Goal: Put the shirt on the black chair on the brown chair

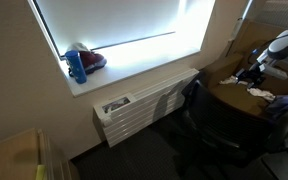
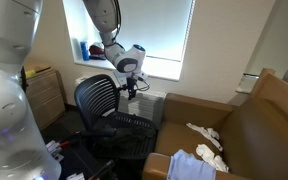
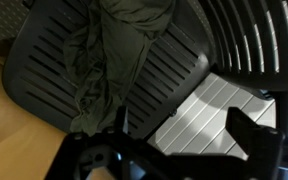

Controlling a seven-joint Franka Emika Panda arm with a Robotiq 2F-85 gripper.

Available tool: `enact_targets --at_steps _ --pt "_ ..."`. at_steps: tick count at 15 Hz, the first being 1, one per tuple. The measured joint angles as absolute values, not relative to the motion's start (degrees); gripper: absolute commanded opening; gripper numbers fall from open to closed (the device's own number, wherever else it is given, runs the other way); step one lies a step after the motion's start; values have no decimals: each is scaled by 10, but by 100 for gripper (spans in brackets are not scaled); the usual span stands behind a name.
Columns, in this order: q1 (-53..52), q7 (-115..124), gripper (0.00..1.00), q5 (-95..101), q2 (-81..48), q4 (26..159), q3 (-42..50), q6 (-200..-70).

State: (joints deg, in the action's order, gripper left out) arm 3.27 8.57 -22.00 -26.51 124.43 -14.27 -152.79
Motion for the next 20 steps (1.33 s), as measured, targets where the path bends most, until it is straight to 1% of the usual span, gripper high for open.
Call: enact_targets --at_steps 3,6,10,14,15,20 --pt "37 55 100 -206 -347 1149 -104 -1437" --pt "31 55 100 -175 -403 1069 -73 -1356" --pt "14 77 100 -146 -426 1023 -41 -1325" --pt "12 79 100 -145 -422 1018 -38 -1319" --pt "12 75 100 -145 -433 1010 -41 -1301" --pt "-25 57 100 -126 -565 890 -61 -1181"
